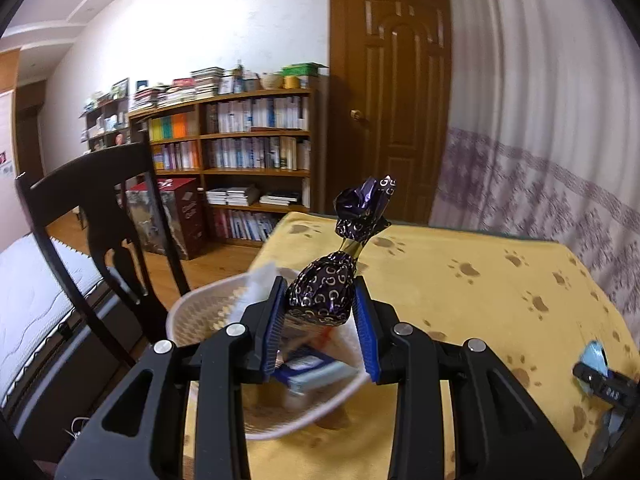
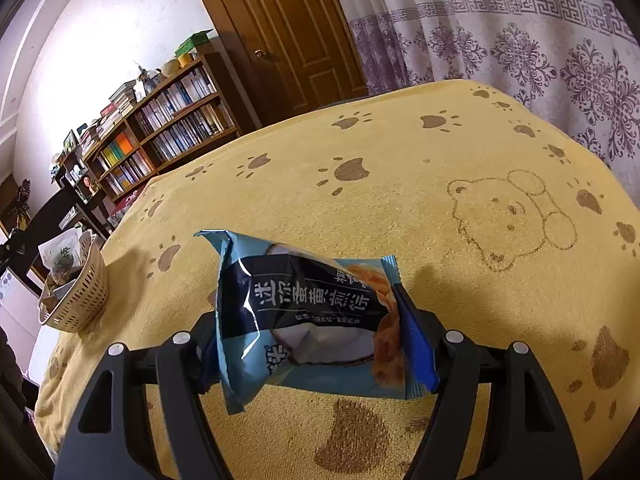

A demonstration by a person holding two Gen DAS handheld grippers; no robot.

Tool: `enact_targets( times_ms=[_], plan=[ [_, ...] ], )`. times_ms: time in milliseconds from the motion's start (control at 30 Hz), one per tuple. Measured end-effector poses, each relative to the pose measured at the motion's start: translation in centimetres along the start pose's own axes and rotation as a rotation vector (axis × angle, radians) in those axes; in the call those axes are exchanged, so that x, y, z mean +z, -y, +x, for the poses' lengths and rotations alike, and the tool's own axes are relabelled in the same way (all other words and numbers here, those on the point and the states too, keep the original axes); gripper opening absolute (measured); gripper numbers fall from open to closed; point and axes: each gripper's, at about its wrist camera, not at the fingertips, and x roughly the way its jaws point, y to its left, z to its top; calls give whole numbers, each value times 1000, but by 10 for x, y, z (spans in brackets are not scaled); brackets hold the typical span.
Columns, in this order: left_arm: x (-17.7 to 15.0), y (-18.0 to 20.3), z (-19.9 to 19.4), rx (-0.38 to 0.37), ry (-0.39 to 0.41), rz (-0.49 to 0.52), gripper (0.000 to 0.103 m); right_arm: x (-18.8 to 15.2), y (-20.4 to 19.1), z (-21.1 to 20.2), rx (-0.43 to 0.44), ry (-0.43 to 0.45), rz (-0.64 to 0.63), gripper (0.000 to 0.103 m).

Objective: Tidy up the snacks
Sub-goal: 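Carry the purple candy into the basket with the left tool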

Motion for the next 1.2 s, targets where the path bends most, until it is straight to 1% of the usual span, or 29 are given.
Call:
enact_targets(
  times_ms=[133,300,700,733,800,833,867,1200],
  plan=[
    [3,-22,5,21,-5,-42,34,1,0,1,4,-2,-3,72],
    [3,-45,17,24,-31,-100,34,0,0,1,8,-4,-5,72],
    [-14,-71,63,77,-128,-166,34,0,-1,1,9,-4,-7,72],
    [-16,-73,65,75,-134,-171,36,0,-1,1,8,-4,-6,72],
    [-19,-76,72,62,-147,-190,44,-1,-1,1,9,-4,-7,72],
    [-19,-80,72,64,-147,-195,52,-1,-1,1,8,-4,-7,72],
    [-19,-82,74,67,-148,-201,57,-1,-1,1,8,-4,-8,72],
    [-15,-98,62,70,-113,-249,57,-3,-4,1,7,2,-25,72]
  ],
)
